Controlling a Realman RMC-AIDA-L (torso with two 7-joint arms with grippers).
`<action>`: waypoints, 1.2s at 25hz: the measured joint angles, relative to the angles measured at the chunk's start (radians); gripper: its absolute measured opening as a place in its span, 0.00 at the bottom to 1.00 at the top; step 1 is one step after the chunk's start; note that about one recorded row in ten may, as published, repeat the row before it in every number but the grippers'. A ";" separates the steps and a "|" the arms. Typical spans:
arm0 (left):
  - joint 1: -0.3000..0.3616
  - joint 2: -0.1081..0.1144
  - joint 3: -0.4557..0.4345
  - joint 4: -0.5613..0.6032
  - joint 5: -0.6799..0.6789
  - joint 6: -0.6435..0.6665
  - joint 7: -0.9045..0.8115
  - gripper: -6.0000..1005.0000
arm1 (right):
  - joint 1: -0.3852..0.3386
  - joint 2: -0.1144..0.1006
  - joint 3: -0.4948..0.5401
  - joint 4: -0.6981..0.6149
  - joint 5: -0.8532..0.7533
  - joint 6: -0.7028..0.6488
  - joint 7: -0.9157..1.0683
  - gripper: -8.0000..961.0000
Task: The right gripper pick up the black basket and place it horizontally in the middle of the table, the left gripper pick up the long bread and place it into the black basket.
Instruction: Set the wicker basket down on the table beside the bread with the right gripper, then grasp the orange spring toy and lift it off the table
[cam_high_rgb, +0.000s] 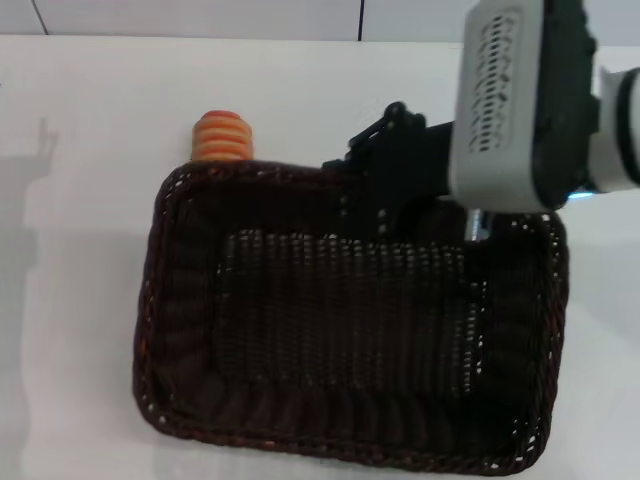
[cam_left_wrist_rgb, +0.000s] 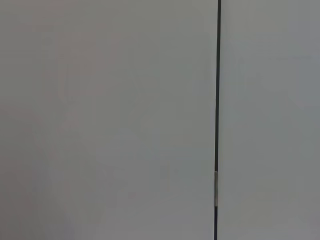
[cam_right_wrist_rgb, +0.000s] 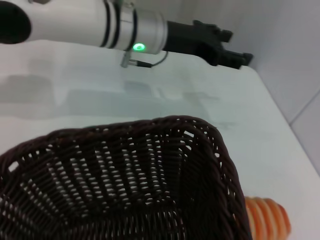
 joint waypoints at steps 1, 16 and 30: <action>0.000 0.000 0.000 0.001 -0.001 0.000 0.000 0.84 | 0.017 0.001 -0.015 0.023 0.000 0.005 -0.007 0.21; 0.011 0.000 0.001 -0.004 0.003 -0.001 0.000 0.84 | -0.036 0.004 -0.053 0.041 -0.077 0.115 0.028 0.24; 0.003 0.000 0.014 -0.005 0.002 -0.001 0.000 0.84 | -0.160 0.004 -0.085 0.000 -0.080 0.475 0.091 0.68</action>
